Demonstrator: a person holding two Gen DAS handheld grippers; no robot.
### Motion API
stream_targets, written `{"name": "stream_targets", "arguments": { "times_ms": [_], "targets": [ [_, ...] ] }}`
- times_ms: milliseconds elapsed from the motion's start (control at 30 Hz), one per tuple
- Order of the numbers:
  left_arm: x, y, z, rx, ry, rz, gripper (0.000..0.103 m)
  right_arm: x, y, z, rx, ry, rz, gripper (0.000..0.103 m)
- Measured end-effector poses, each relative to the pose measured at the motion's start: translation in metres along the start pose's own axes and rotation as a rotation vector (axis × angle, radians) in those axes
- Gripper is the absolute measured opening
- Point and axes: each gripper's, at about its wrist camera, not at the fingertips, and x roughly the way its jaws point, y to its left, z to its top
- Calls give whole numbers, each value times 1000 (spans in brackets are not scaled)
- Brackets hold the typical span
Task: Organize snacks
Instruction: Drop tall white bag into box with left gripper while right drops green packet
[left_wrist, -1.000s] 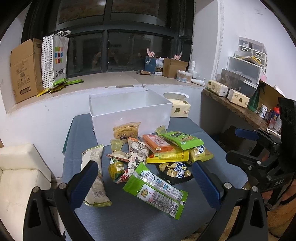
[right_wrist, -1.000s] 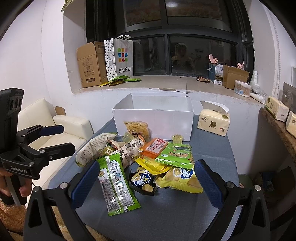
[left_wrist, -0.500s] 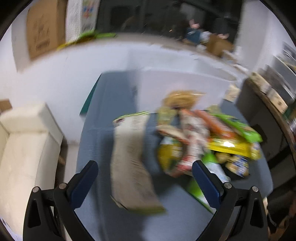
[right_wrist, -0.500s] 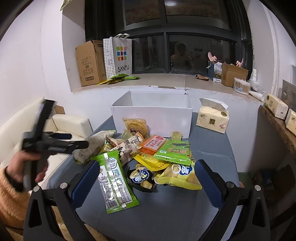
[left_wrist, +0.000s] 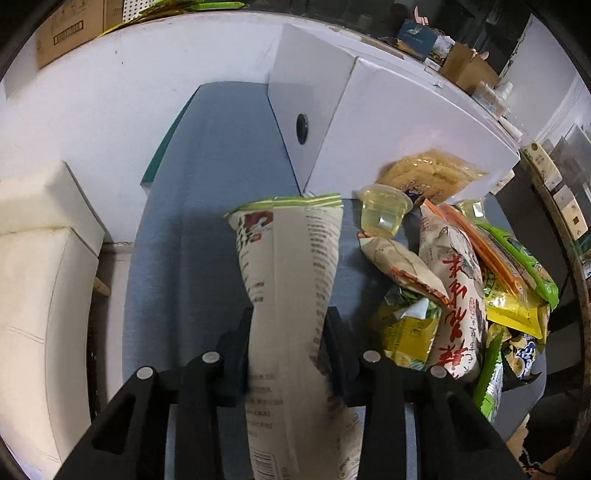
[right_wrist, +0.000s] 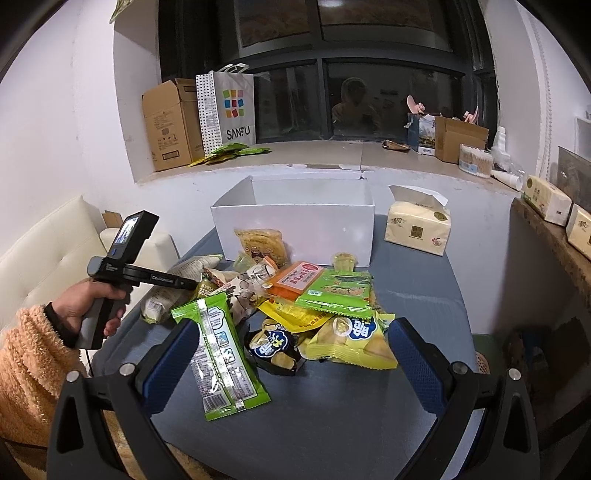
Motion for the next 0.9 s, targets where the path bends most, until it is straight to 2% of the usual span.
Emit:
{"name": "stream_targets", "arguments": {
  "times_ms": [133,233,300,400,500,633,733,900],
  "targets": [
    [-8,-8,-8,49,-33,51,36,2,-3,0,12,2,-2,103],
    [-23,-9,-14,43,-75,34,35,4,-8,-2,25,8,-10,103],
    [-38,-9,-23,37,-124,36,35,7,-13,-3,45,16,-18,103],
    [-65,-13,-38,37,-210,1,35,12,-23,-2,79,22,-26,103],
    [-99,-25,-56,69,-312,-17,35,26,-32,5,100,44,-58,103],
    [-138,-45,-72,109,-395,-38,35,58,-38,23,89,89,-78,103],
    [-151,-56,-77,137,-430,-33,35,101,-44,41,97,170,-112,103],
    [-159,-64,-76,157,-437,-32,35,155,-52,53,139,276,-108,103]
  ]
}}
